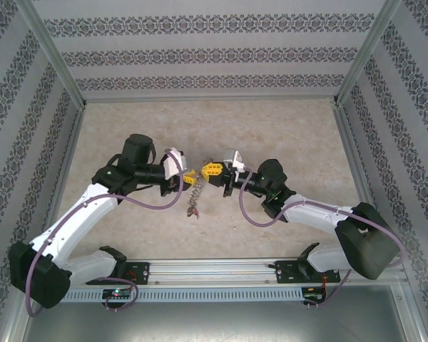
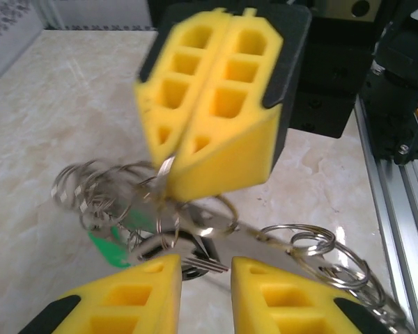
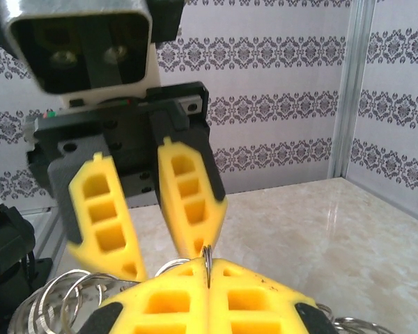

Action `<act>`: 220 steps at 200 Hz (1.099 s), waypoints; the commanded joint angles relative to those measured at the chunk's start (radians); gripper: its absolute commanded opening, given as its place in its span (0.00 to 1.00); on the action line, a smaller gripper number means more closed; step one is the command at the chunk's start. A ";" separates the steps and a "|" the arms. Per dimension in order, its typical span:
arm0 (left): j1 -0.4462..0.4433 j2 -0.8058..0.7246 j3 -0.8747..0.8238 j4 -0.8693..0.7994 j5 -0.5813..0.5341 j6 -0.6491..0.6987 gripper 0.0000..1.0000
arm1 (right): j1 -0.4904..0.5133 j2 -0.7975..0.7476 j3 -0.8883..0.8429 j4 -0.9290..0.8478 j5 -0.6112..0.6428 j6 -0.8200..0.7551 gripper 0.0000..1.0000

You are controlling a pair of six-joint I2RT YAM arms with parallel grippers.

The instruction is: Put the keys on the keyring

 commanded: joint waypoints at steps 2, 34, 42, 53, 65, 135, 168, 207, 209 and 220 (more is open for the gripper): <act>0.053 -0.047 -0.013 0.037 0.064 -0.045 0.29 | -0.005 -0.022 0.041 0.037 -0.066 -0.025 0.00; 0.103 -0.062 -0.022 0.063 0.088 -0.091 0.33 | -0.007 -0.030 0.034 -0.014 -0.086 -0.072 0.00; 0.107 -0.055 -0.022 0.078 0.106 -0.107 0.33 | -0.006 -0.030 0.037 -0.026 -0.097 -0.084 0.00; 0.106 -0.042 -0.019 0.096 0.134 -0.134 0.34 | -0.005 -0.031 0.046 -0.054 -0.107 -0.103 0.00; 0.104 -0.024 -0.014 0.113 0.167 -0.151 0.35 | -0.003 -0.031 0.053 -0.070 -0.112 -0.119 0.00; 0.057 0.036 0.016 0.031 0.207 -0.077 0.34 | 0.003 -0.022 0.070 -0.084 -0.125 -0.134 0.00; 0.040 0.065 0.039 -0.008 0.222 -0.041 0.31 | 0.009 -0.017 0.082 -0.090 -0.137 -0.134 0.00; 0.019 0.088 0.050 -0.011 0.240 -0.036 0.26 | 0.015 -0.006 0.093 -0.089 -0.134 -0.136 0.00; 0.018 0.088 0.050 -0.011 0.241 -0.036 0.26 | 0.016 -0.006 0.093 -0.089 -0.134 -0.137 0.00; 0.015 0.090 0.048 -0.012 0.239 -0.035 0.23 | 0.018 -0.004 0.094 -0.090 -0.135 -0.137 0.00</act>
